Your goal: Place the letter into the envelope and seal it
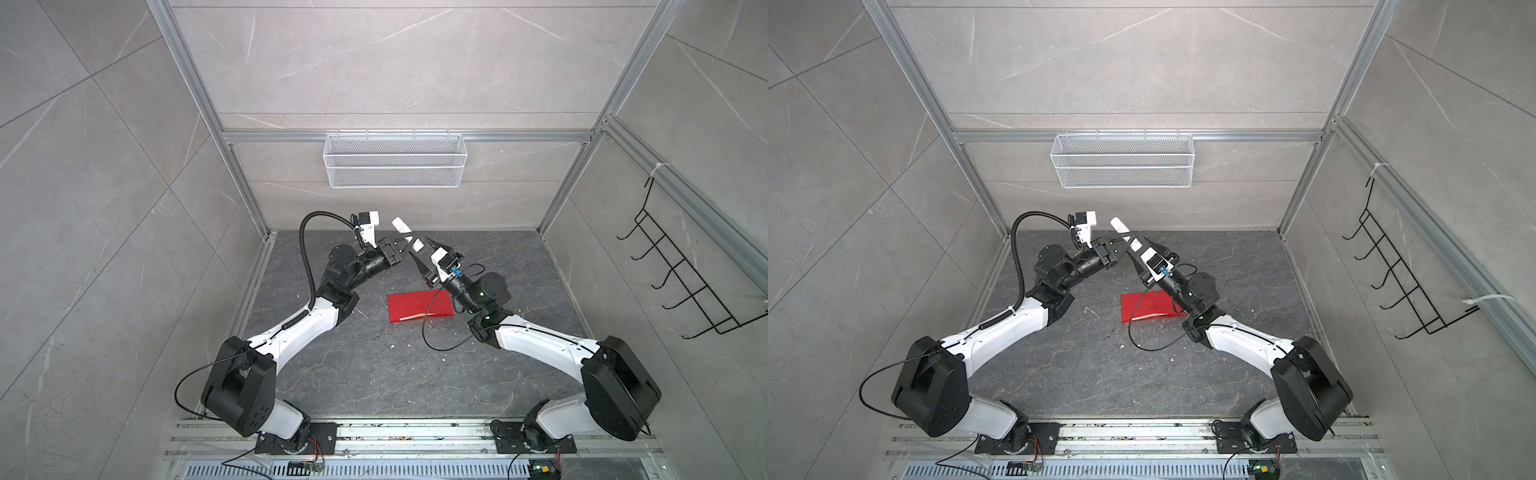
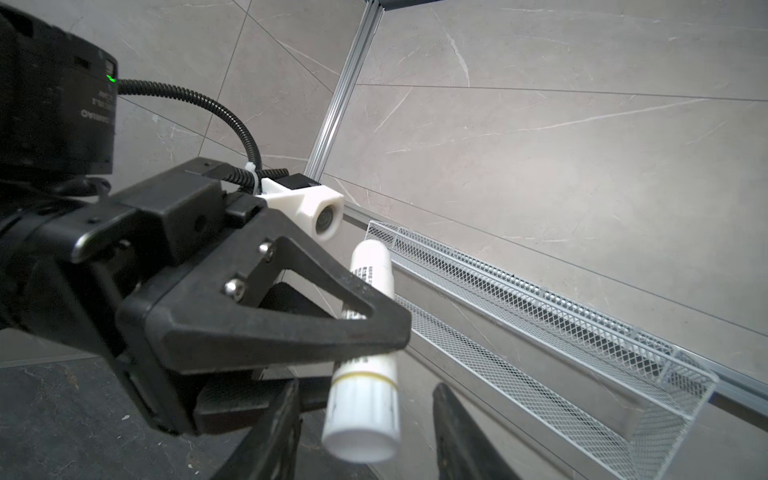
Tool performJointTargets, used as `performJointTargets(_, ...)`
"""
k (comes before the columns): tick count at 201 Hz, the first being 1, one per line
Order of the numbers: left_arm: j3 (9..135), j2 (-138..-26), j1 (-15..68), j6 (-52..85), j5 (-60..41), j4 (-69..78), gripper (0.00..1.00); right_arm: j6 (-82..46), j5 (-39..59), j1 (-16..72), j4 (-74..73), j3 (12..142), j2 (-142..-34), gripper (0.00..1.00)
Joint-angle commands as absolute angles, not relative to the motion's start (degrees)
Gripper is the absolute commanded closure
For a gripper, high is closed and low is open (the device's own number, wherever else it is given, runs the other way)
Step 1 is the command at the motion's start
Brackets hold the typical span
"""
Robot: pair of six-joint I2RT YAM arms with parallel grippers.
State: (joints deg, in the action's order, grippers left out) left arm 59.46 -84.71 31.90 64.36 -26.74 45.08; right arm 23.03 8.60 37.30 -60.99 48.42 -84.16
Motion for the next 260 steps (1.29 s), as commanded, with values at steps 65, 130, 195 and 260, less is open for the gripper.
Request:
performJointTargets(65,62.79,-84.55,32.34,64.27,-29.11,46.23,1.0,27.74,4.01,39.03,-56.87,52.85,-86.74,0.55)
performJointTargets(130,63.37,-84.64,32.5,63.37,-30.14,44.83,1.0,29.62,-0.57,39.68,-55.5,55.28,-88.6,0.63)
performJointTargets(195,63.86,-85.17,32.61,62.38,-31.9,44.72,1.0,27.69,-2.81,39.71,-55.28,56.24,-89.47,0.87)
performJointTargets(260,62.86,-83.84,32.61,55.95,-31.08,42.33,0.75,26.66,-3.86,39.72,-51.16,55.48,-86.32,1.0)
